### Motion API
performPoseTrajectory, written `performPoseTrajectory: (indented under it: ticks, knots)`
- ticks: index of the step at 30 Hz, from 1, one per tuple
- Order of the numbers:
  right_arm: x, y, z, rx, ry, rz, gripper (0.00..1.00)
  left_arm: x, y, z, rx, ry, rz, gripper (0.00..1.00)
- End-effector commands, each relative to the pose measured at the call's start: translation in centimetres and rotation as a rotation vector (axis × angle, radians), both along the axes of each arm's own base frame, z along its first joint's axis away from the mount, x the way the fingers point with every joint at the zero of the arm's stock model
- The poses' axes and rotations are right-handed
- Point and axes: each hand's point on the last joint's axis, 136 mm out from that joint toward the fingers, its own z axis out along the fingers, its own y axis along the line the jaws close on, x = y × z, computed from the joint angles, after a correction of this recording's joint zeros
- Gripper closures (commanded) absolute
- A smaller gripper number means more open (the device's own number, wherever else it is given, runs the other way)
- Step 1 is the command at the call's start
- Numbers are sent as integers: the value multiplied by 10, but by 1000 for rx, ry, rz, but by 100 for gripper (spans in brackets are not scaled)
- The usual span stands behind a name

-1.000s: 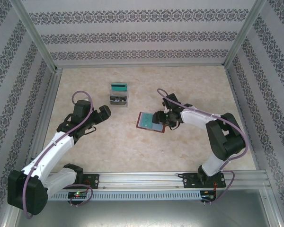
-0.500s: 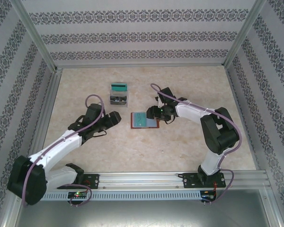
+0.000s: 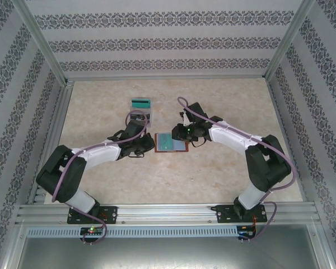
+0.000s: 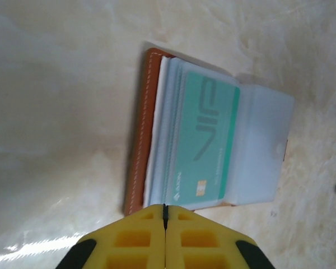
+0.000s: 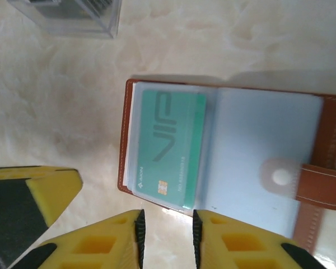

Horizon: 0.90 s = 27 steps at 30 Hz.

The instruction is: Take the credit cards out of the card holder

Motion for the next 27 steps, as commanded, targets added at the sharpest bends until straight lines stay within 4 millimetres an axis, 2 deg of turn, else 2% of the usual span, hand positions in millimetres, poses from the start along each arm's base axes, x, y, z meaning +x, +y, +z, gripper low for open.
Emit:
performPoseTrajectory:
  ticks: [1,12,20,27]
  knots:
    - [4,20,-2,63,42,19,71,12,-24,10,-55,-36,-51,96]
    - [9,22,-34,59,136,0,74,21,-30,-23,-3,36,-67,97]
    - [11,17,-50,50,173,-13,74,13,-22,-42,53,96,-55,100]
    - [12,16,-59,62,191,-20,75,6,-17,-49,66,122,-43,100]
